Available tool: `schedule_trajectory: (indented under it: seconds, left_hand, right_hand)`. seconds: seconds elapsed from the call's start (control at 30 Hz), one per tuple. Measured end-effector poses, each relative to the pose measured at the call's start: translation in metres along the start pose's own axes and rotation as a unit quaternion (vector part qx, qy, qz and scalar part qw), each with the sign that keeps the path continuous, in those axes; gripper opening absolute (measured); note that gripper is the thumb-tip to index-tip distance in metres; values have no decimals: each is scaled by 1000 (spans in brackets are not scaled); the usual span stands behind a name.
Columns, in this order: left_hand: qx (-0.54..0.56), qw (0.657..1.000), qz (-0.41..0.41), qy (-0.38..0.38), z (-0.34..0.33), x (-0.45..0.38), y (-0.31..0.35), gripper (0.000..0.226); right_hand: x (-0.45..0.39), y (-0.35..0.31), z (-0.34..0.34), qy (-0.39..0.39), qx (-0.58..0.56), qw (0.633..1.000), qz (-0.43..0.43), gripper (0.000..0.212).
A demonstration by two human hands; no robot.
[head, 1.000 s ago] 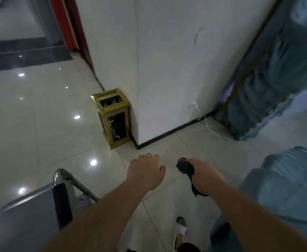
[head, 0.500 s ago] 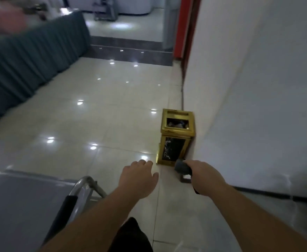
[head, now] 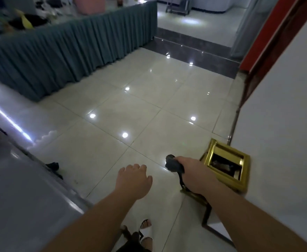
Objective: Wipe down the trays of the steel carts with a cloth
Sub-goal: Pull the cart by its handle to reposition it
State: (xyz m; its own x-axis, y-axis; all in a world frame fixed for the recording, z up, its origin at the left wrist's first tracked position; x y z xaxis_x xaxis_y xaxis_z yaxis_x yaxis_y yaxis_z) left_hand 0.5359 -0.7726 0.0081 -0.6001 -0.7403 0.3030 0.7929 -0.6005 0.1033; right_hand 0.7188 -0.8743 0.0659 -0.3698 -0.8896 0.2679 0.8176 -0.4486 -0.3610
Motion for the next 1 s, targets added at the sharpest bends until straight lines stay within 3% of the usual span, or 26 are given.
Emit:
schedule_trajectory:
  seconds: [0.3,0.5,0.7,0.87,1.0]
  left_hand:
    - [36,995,84,24,69,-129,-54,58]
    - [73,971,221,52,83,-174,-104,54]
    - [113,911,393,58,96,-157,-156,52]
    - [196,825,525,75,75,-109,-191,52]
    - [217,769,597,78,49,-78,-228,48]
  right_hand:
    - [-176,-10,43,-50,38,997,36,43]
    - [-306,-64,43,-102,84,978,162,46]
    - [-382,-157,25,-217,57,928,296,50]
    - [-398,-248,-26,-289,97,867,393,58]
    - [-387,-317,-79,-331,145,807,467,51]
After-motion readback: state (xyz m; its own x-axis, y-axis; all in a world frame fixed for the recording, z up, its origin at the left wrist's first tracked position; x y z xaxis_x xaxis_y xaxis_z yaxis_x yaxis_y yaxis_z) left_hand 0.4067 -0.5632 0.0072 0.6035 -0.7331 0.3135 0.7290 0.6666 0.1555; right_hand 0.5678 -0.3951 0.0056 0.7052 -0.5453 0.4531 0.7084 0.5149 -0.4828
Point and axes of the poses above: each hand's wrist, its own x-axis away from the middle knuckle, its own z-axis out of the back of the hand, y = z × x, the point moved 6 cm from there along -x, towards the middle knuckle, and after that the axes turned 3 degrees about y, right-handed, at the moved point
